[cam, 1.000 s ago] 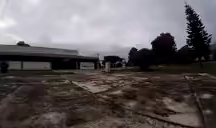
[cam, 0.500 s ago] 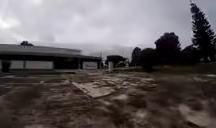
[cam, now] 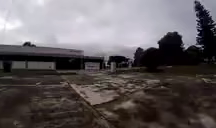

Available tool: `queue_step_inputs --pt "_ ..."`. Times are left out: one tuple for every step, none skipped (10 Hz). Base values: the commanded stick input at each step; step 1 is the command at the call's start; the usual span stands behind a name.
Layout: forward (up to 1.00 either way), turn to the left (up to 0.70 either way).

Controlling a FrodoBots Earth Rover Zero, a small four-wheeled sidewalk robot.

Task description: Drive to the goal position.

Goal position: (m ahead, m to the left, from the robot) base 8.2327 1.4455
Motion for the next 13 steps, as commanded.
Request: queue_step_inputs --pt "0.70 0.00" --pt "0.70 0.00" --pt "0.70 0.00" --pt "0.70 0.00" --pt "0.70 0.00" --pt "0.70 0.00" --pt "0.70 0.00" --pt "0.70 0.00" --pt "0.70 0.00" --pt "0.70 0.00" --pt "0.70 0.00" --pt "0.70 0.00" --pt "0.70 0.00"
